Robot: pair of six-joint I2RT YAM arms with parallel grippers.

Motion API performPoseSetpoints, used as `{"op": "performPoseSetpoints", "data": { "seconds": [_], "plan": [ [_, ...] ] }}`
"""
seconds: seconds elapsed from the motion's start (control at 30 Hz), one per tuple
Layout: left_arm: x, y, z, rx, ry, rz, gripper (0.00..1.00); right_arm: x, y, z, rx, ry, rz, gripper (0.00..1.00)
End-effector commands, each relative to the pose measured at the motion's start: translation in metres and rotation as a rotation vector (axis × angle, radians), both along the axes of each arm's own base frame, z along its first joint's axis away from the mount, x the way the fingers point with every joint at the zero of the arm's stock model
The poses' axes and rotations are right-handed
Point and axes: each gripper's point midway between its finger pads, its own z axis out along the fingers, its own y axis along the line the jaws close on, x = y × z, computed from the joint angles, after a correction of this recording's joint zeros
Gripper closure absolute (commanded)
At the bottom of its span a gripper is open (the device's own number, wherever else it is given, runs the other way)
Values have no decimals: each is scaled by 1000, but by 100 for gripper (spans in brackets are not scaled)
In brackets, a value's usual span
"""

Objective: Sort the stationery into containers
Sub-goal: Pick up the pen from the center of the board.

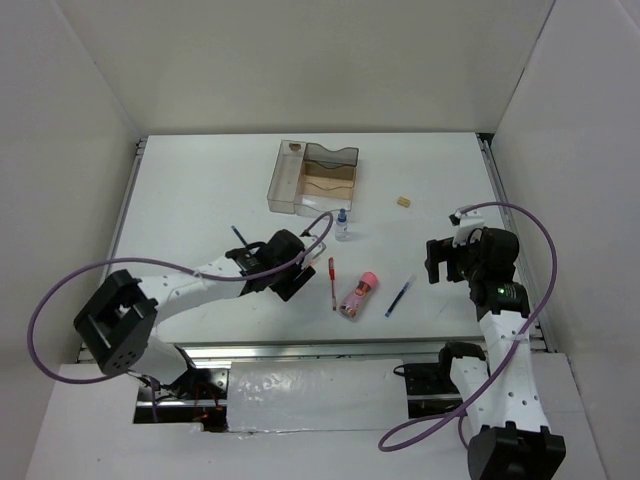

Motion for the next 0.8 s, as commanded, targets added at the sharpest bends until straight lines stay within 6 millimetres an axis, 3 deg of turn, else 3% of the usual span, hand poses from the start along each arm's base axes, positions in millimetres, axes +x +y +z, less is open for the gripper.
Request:
{"op": "performPoseSetpoints", "data": {
  "seconds": [0.0,0.17,0.4,0.6,0.77],
  "plan": [
    [21,-19,10,-61,-42,74,24,2,-1,2,6,-11,-2,0],
    [29,-35,5,-92,-29,49,27,2,-2,2,8,-10,-3,0],
    [36,-47,-11,-95,0,41,40,1,-2,2,11,-11,-2,0],
    [41,-48,-26,-93,23,43,48,0,-2,4,10,-18,2,0],
    [46,-42,-37,-76,42,64,49,0,-3,4,11,-19,1,0]
  ]
}}
